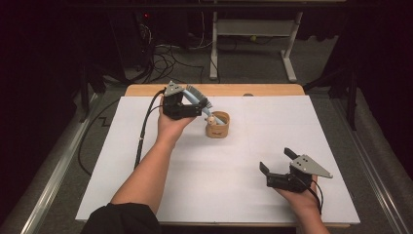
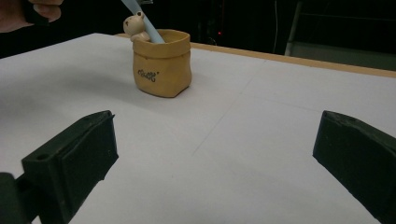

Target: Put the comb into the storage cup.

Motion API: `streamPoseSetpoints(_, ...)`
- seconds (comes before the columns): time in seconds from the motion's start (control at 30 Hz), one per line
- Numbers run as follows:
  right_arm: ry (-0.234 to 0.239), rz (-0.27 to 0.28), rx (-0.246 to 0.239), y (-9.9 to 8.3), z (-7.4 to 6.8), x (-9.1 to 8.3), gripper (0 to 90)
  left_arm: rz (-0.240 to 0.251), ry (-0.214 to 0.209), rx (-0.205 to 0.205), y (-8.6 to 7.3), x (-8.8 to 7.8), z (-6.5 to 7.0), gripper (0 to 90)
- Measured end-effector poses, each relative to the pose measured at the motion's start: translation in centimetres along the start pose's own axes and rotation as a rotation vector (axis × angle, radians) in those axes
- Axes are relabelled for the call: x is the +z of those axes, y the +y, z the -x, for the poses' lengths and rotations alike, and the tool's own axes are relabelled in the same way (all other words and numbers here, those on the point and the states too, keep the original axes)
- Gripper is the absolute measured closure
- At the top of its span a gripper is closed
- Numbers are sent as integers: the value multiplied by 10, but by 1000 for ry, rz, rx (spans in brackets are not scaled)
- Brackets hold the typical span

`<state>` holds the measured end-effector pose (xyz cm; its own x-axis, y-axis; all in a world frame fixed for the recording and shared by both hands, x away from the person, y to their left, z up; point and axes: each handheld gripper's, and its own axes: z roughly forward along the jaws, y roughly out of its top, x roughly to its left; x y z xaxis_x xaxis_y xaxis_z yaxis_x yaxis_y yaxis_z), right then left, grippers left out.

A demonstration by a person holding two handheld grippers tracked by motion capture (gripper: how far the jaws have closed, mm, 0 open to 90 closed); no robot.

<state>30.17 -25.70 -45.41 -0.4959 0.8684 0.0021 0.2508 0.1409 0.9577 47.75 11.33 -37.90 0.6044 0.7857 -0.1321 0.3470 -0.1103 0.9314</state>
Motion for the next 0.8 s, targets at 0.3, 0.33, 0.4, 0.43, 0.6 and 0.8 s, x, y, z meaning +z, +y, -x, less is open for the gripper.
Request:
streamPoseSetpoints(0.3, -1, -1, 1, 0, 0, 0, 5, 6, -11, 4, 1, -4, -2, 0)
streamPoseSetpoints(0.33, -1, 0, 0, 0, 0, 0, 5, 8, -12, 4, 1, -5, -2, 0)
streamPoseSetpoints(0.4, -1, 0, 0, 0, 0, 0, 5, 14, -11, 4, 3, -7, -2, 0)
streamPoseSetpoints(0.43, -1, -1, 1, 0, 0, 0, 4, 18, -10, 5, 3, -8, -2, 0)
streamPoseSetpoints(0.6, -1, -1, 1, -1, 0, 0, 4, 25, -1, 8, 5, -13, -5, 0)
streamPoseSetpoints(0.8, -3, -3, -1, -1, 0, 0, 4, 19, -10, 12, 0, -18, -6, 0)
